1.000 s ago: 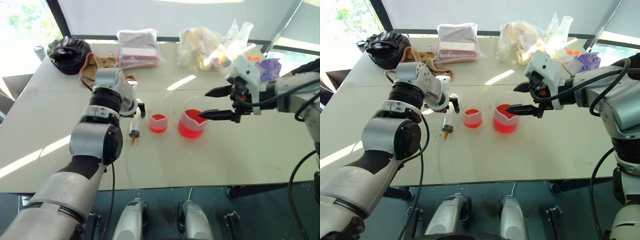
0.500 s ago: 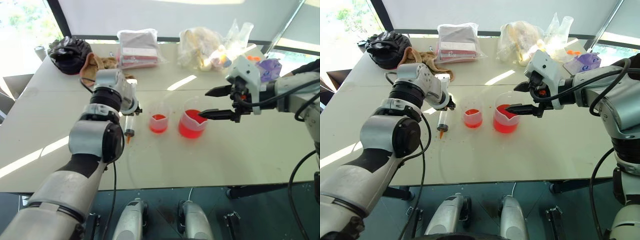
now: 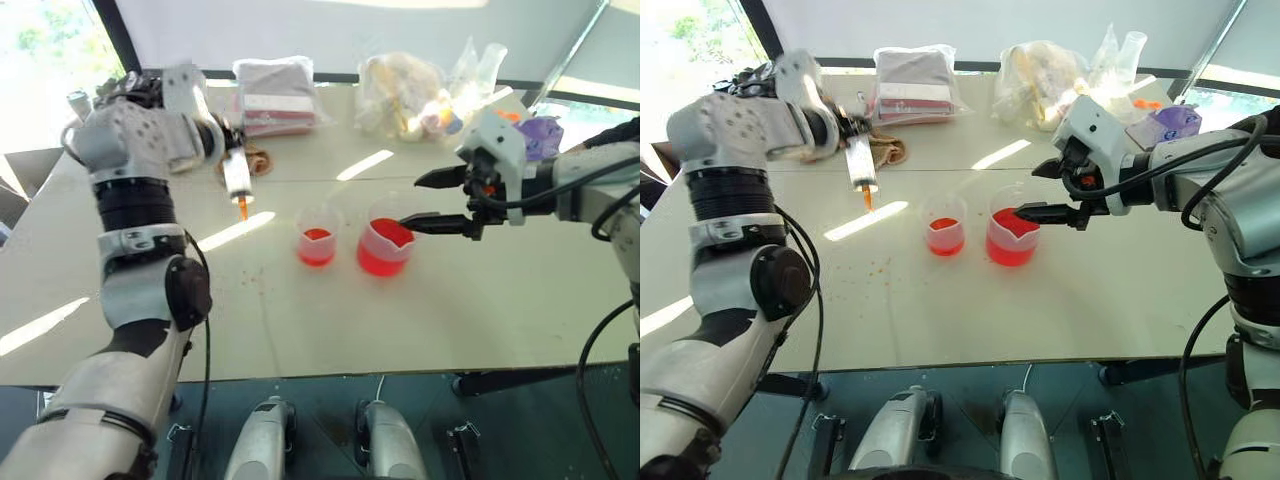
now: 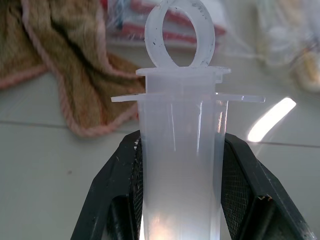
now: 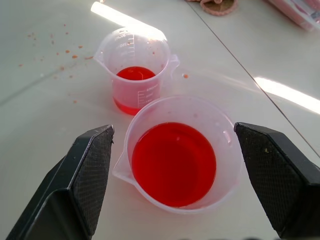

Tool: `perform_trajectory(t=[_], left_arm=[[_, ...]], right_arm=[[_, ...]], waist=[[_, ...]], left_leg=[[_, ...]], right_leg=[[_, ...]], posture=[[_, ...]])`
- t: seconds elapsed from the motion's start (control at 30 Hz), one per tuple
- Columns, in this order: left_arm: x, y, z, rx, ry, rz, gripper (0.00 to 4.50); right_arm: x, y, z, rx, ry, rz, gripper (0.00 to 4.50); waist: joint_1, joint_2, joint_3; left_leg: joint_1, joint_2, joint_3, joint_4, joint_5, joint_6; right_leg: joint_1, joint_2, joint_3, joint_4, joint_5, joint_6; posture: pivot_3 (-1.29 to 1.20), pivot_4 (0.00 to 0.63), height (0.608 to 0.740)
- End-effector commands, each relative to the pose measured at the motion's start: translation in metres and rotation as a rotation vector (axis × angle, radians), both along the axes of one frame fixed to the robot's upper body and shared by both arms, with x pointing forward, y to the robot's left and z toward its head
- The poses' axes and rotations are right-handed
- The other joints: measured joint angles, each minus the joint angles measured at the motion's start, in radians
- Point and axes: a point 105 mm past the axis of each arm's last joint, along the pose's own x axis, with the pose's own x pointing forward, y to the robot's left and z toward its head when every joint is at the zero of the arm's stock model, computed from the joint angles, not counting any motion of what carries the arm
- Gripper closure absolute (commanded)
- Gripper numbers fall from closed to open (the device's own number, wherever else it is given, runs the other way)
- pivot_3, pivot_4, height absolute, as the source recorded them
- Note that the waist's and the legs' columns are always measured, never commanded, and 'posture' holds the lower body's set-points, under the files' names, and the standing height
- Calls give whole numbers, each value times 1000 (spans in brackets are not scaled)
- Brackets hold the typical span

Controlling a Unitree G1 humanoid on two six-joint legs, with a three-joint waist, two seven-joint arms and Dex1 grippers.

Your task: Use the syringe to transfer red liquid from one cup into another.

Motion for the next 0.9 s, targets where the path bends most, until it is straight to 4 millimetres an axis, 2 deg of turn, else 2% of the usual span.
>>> perform_trajectory(t=[0.03, 0.13, 0.27, 0.33, 0.4, 0.47, 0.53, 0.63, 0.9], left_arm=[[-12, -33, 65, -83, -266, -164, 3050], [-30, -67, 101, -152, -468, -376, 3050], [-50, -103, 118, -191, -630, -572, 3050], [-75, -129, 122, -306, -709, -769, 3050], [-88, -152, 108, -284, -722, -890, 3050], [-95, -173, 88, -257, -708, -989, 3050], [-99, -185, 73, -236, -695, -1043, 3050], [-100, -196, 53, -180, -684, -1089, 3050], [-104, -216, 22, -136, -722, -1165, 3050]], right_arm=[[0, -4, 20, 28, -93, -18, 455], [3, -6, 26, 50, -116, -37, 455], [5, -12, 37, 103, -129, -64, 455], [6, -18, 44, 133, -140, -96, 455], [4, -25, 53, 165, -153, -120, 455], [-3, -32, 72, 254, -162, -134, 455], [-12, -34, 84, 315, -161, -131, 455], [-27, -35, 88, 313, -159, -122, 455], [-56, -35, 97, 325, -156, -115, 455]], waist=[[7, 0, 0], [15, 0, 0], [15, 0, 0], [17, 0, 0], [17, 0, 0], [16, 0, 0], [16, 0, 0], [15, 0, 0], [18, 1, -1]], left_leg=[[0, 0, 0, 0, 0, 0], [0, 0, 1, 0, 0, 0], [0, -1, 3, 0, 0, 1], [0, -2, 5, 0, 0, 1], [0, -1, 6, 0, 0, 1], [1, -2, 7, 0, -1, 3], [1, -1, 7, 0, -1, 3], [2, 0, 5, 0, -1, 3], [2, 1, 2, 0, -1, 4]], right_leg=[[0, 0, 0, -1, 0, 0], [1, 0, 0, -3, 0, 0], [1, 0, 0, -4, 0, 0], [1, 0, 0, -4, 0, 0], [1, 0, 0, -4, 0, 0], [3, 0, 0, -5, 0, 0], [3, 0, 0, -5, 0, 0], [3, 1, 0, -5, 0, 0], [3, 1, 0, -5, 0, -1]], posture=[[0, 150, 740], [0, 150, 740], [0, 150, 740], [0, 150, 740], [0, 150, 740], [0, 150, 740], [0, 150, 740], [0, 150, 740], [0, 150, 740]])
